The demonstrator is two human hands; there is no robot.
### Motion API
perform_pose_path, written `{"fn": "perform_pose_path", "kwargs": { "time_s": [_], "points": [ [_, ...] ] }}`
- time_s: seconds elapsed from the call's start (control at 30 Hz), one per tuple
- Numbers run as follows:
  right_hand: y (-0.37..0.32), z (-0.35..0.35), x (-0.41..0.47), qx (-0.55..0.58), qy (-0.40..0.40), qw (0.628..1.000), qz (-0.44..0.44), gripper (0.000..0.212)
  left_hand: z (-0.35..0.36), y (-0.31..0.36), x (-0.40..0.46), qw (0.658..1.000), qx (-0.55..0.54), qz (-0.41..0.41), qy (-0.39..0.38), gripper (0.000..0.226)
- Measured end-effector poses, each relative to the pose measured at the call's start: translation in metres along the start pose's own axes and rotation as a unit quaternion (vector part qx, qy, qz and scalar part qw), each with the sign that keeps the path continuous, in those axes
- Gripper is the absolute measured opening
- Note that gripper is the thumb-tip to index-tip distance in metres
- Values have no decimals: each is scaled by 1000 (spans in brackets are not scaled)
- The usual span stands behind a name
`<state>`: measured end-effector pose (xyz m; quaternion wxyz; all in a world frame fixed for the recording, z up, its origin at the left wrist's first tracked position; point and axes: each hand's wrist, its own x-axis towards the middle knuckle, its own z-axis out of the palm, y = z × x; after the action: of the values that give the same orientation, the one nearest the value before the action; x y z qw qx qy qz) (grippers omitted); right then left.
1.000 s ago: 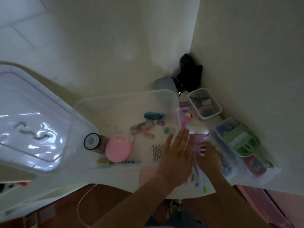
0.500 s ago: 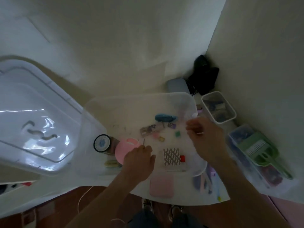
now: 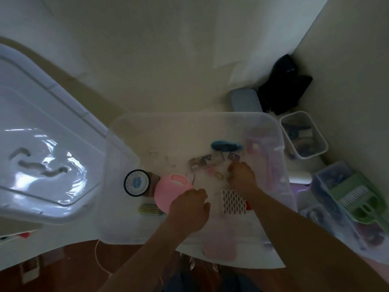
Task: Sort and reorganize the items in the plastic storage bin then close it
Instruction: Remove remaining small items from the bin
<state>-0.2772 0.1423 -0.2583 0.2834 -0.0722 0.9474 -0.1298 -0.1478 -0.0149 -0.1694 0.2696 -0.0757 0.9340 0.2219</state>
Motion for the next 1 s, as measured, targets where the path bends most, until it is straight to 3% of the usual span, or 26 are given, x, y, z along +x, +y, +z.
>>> {"fn": "perform_pose_path", "kwargs": {
  "time_s": [0.07, 0.17, 0.3, 0.4, 0.5, 0.73, 0.9, 1.0],
  "points": [
    [-1, -5, -1, 118, -17, 993, 9, 39, -1, -5, 3, 1000, -23, -4, -6, 34],
    [-9, -6, -2, 168, -32, 985, -2, 46, -4, -8, 10, 999, -38, -4, -18, 35],
    [-19, 3, 2, 132, -28, 991, 9, 46, -5, -9, 15, 998, -58, -8, -26, 35],
    [-28, 14, 4, 73, -17, 997, 4, 31, -3, -11, 15, 997, -69, -17, -28, 34],
    [-34, 12, 4, 89, -3, 996, 13, 12, -2, -12, 16, 997, -74, -23, -31, 33],
    [-49, 19, 11, 125, -2, 989, 79, 39, 0, -13, 18, 994, -99, -36, -34, 31],
    [-67, 31, 13, 88, 53, 991, 81, 48, -1, -16, 18, 991, -122, -59, -14, 30],
    [-69, 26, 11, 90, 36, 993, 64, 46, -3, -16, 13, 987, -142, -71, -3, 31]
  ]
}}
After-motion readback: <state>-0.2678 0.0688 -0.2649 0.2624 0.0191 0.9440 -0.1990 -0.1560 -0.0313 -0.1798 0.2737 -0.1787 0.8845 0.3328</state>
